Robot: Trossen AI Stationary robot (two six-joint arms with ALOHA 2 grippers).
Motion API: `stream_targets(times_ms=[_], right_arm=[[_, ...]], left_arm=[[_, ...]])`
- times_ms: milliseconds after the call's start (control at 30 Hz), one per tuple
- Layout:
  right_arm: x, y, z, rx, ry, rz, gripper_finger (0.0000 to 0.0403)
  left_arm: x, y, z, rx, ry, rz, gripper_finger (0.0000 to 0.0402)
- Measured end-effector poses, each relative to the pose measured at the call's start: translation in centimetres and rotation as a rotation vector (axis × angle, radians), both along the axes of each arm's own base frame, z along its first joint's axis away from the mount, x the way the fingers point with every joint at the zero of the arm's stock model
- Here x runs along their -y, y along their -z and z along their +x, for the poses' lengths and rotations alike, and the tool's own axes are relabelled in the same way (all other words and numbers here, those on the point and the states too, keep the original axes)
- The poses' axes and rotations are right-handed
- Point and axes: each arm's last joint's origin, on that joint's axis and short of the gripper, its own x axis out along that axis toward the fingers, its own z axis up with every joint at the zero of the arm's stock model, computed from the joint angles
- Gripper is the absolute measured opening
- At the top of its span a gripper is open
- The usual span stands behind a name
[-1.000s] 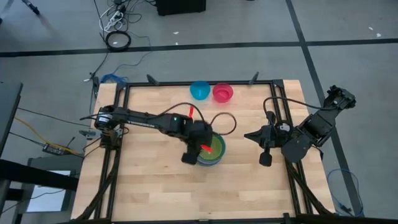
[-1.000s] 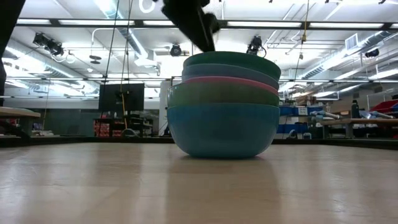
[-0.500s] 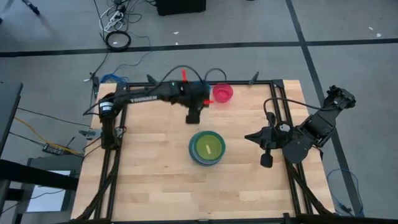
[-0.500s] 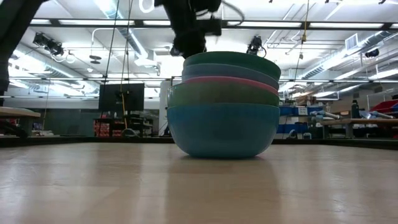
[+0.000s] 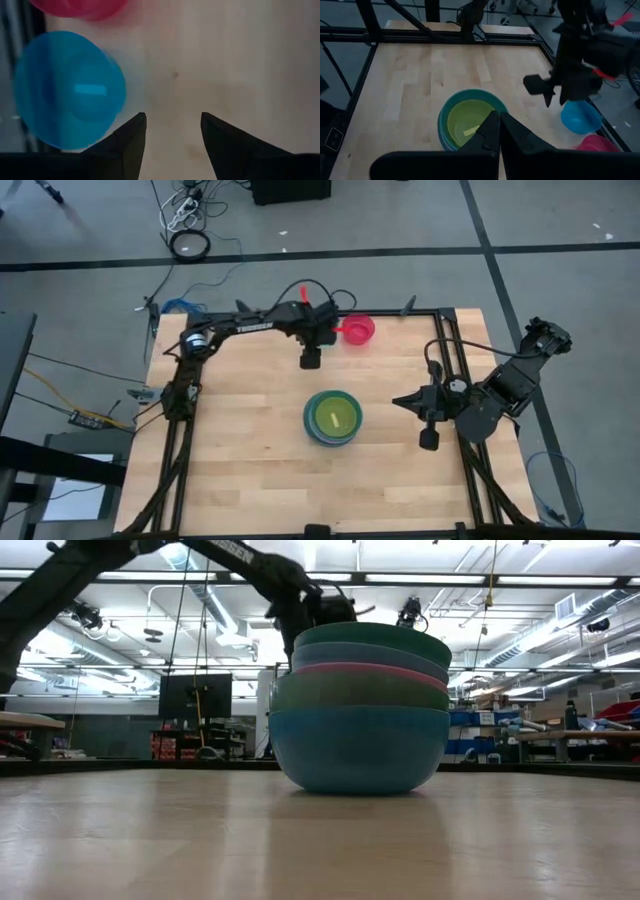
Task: Nest bowls inside each other
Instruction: Stack the transparent blue bowl on the transparent yellow bowl
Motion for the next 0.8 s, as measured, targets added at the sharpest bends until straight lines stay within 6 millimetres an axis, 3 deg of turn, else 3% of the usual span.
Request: stream_targets(times_ms=[200, 500, 800], right_arm=[[0.0, 0.0, 0.0, 0.001, 0.002, 0.004, 0.0], [0.0, 0.0, 0.0, 0.005, 0.006, 0.01, 0.0], [0.0, -0.1, 0.1, 0.017, 0.008, 0.019, 0.0]], left_arm=[[-1.7, 1.0, 0.6, 0.042, -0.035, 0.057, 0.0198], [-4.7, 0.5, -1.0, 0.072, -0.142, 0.001, 0.0183], [-5.0, 0.9, -1.1, 0.084, -0.13, -0.053, 0.0162]])
